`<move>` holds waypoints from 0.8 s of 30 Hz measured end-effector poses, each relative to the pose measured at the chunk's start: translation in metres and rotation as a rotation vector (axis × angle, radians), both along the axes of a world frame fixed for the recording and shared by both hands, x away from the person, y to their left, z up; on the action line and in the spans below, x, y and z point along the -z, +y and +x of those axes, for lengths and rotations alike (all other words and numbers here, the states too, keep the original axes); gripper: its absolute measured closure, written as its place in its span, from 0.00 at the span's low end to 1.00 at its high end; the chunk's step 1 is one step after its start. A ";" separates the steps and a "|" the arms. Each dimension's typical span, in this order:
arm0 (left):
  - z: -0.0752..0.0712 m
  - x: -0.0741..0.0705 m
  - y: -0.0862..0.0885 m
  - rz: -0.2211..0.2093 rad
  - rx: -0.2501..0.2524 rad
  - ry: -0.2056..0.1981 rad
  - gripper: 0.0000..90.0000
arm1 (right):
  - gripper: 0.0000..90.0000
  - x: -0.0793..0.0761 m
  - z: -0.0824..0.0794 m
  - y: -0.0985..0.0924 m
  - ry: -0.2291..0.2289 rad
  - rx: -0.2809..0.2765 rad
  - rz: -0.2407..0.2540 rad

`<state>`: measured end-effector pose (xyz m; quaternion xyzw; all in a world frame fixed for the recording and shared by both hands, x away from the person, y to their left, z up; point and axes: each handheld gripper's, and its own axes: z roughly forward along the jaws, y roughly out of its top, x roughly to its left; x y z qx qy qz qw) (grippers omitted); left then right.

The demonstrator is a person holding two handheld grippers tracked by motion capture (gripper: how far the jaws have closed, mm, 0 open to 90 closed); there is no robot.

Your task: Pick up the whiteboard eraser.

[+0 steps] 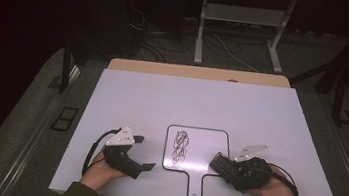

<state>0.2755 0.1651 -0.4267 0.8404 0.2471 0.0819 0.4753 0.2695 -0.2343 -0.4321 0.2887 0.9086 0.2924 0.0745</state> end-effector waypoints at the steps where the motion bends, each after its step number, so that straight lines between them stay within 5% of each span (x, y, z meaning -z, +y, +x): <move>1: 0.000 0.000 0.000 0.000 0.000 0.000 0.01 | 0.42 0.000 0.000 0.000 0.002 0.001 0.001; 24: -0.001 0.000 0.000 -0.012 -0.001 0.003 0.01 | 0.43 -0.006 0.002 -0.001 0.012 -0.005 0.008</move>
